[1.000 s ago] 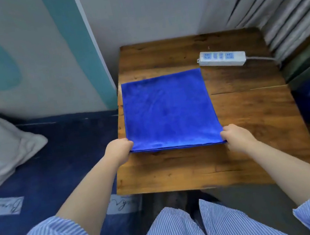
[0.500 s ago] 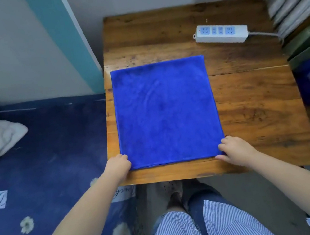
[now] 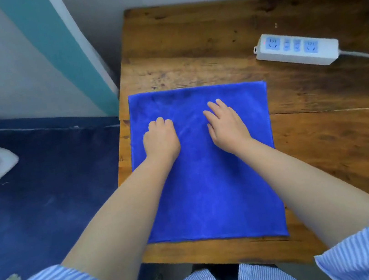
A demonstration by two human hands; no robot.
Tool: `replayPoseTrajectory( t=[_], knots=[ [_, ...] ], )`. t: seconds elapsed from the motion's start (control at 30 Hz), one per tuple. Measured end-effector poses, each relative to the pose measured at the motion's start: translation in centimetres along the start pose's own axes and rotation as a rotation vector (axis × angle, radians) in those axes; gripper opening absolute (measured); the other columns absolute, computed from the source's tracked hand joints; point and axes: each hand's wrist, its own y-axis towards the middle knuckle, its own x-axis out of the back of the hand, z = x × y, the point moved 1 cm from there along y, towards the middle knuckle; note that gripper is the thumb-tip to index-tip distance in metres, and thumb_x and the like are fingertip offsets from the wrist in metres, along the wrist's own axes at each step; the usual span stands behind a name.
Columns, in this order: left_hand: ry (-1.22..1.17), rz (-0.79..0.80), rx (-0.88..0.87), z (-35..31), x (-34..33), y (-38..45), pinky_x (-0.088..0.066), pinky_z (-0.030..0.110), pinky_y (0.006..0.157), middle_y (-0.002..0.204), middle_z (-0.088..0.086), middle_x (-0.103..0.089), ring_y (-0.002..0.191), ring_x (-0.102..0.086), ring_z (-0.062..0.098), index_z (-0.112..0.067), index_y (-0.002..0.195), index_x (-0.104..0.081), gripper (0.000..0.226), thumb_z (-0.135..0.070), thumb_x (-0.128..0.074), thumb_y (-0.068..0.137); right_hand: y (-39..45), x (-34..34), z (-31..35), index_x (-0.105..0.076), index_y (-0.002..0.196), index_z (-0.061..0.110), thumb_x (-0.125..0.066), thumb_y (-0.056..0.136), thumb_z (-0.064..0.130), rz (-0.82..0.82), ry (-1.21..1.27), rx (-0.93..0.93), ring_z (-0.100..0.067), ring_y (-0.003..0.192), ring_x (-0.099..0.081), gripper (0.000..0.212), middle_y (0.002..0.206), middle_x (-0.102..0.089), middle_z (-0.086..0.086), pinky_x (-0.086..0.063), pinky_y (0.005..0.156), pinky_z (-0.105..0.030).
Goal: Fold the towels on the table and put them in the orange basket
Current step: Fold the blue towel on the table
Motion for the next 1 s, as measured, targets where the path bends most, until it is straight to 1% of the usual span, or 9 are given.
replayPoseTrajectory(
  t=[0.07, 0.1, 0.2, 0.4, 0.57, 0.67, 0.87, 0.93, 1.0],
  knots=[
    [-0.064, -0.038, -0.006, -1.0, -0.5, 2.9, -0.039, 0.035, 0.093, 0.139, 0.012, -0.039, 0.131, -0.033, 0.027, -0.004, 0.125, -0.044, 0.032, -0.018, -0.035, 0.098, 3.0, 0.0, -0.5, -0.026, 0.143, 0.008, -0.029, 0.099, 0.018, 0.024, -0.020, -0.010, -0.025, 0.145, -0.004, 0.046, 0.156, -0.013, -0.007, -0.009, 0.116, -0.039],
    [-0.089, -0.039, -0.015, -1.4, -0.7, 4.0, -0.033, 0.035, 0.104, 0.148, 0.011, -0.030, 0.139, -0.024, 0.026, -0.005, 0.134, -0.039, 0.039, -0.021, -0.033, 0.099, 4.1, -0.1, -0.7, -0.022, 0.145, 0.009, -0.028, 0.099, 0.019, 0.029, -0.025, -0.009, -0.023, 0.145, -0.002, 0.047, 0.157, -0.009, -0.005, -0.006, 0.117, -0.038],
    [-0.096, -0.016, -0.082, -2.2, -1.3, 7.0, -0.017, 0.034, 0.115, 0.157, 0.006, -0.013, 0.146, -0.007, 0.023, -0.009, 0.146, -0.022, 0.048, -0.025, -0.028, 0.101, 6.7, -0.6, -1.6, -0.015, 0.147, 0.012, -0.026, 0.099, 0.023, 0.080, -0.070, 0.009, -0.022, 0.145, 0.000, 0.050, 0.157, -0.004, -0.002, -0.003, 0.117, -0.039],
    [-0.082, 0.009, -0.173, -0.6, -2.8, 9.8, -0.003, 0.034, 0.117, 0.158, -0.002, -0.007, 0.147, -0.001, 0.016, -0.017, 0.149, -0.014, 0.053, -0.032, -0.029, 0.100, 8.7, -0.9, -4.3, -0.010, 0.148, 0.019, -0.025, 0.099, 0.034, 0.117, -0.081, 0.035, -0.019, 0.145, 0.003, 0.053, 0.157, -0.002, 0.004, 0.004, 0.117, -0.038],
    [-0.097, -0.035, -0.104, 2.9, -2.8, 11.2, 0.002, 0.032, 0.117, 0.158, -0.002, -0.008, 0.147, -0.003, 0.015, -0.016, 0.149, -0.015, 0.056, -0.036, -0.032, 0.099, 7.9, -0.2, -9.3, -0.013, 0.147, 0.021, -0.001, 0.080, 0.053, 0.078, -0.104, -0.132, -0.022, 0.145, 0.002, 0.075, 0.157, -0.005, 0.005, 0.004, 0.116, -0.041],
    [-0.101, -0.051, -0.071, 4.4, -2.4, 11.9, 0.000, 0.034, 0.117, 0.158, 0.001, -0.009, 0.147, -0.004, 0.017, -0.014, 0.148, -0.016, 0.056, -0.032, -0.034, 0.099, 7.8, 0.4, -10.8, -0.013, 0.147, 0.021, -0.008, 0.082, 0.048, 0.090, -0.116, -0.182, -0.023, 0.145, 0.003, 0.070, 0.157, -0.003, 0.003, 0.003, 0.116, -0.042],
    [-0.105, -0.031, -0.091, 6.2, -1.6, 13.0, -0.001, 0.037, 0.117, 0.158, 0.003, -0.007, 0.147, -0.002, 0.018, -0.013, 0.148, -0.017, 0.053, -0.026, -0.028, 0.098, 7.8, 1.0, -12.2, -0.008, 0.148, 0.022, -0.007, 0.086, 0.046, 0.131, -0.101, -0.198, -0.021, 0.145, 0.009, 0.066, 0.158, 0.003, 0.002, 0.006, 0.116, -0.045],
    [-0.099, 0.008, -0.114, 6.6, -1.1, 13.2, -0.003, 0.038, 0.118, 0.158, 0.005, -0.007, 0.147, -0.003, 0.020, -0.011, 0.148, -0.018, 0.052, -0.019, -0.032, 0.098, 7.6, 1.5, -12.2, -0.017, 0.147, 0.018, -0.020, 0.095, 0.039, 0.129, -0.059, -0.183, -0.021, 0.145, 0.006, 0.056, 0.158, -0.002, 0.000, 0.005, 0.116, -0.044],
    [-0.064, -0.036, -0.178, 6.9, -0.5, 13.1, -0.015, 0.041, 0.115, 0.153, 0.014, -0.023, 0.143, -0.020, 0.028, -0.003, 0.142, -0.032, 0.051, -0.016, -0.034, 0.093, 7.1, 1.9, -12.0, -0.040, 0.135, 0.009, -0.038, 0.093, 0.027, 0.023, -0.007, -0.159, -0.024, 0.143, -0.014, 0.046, 0.153, -0.023, -0.008, -0.008, 0.116, -0.044]
  ],
)
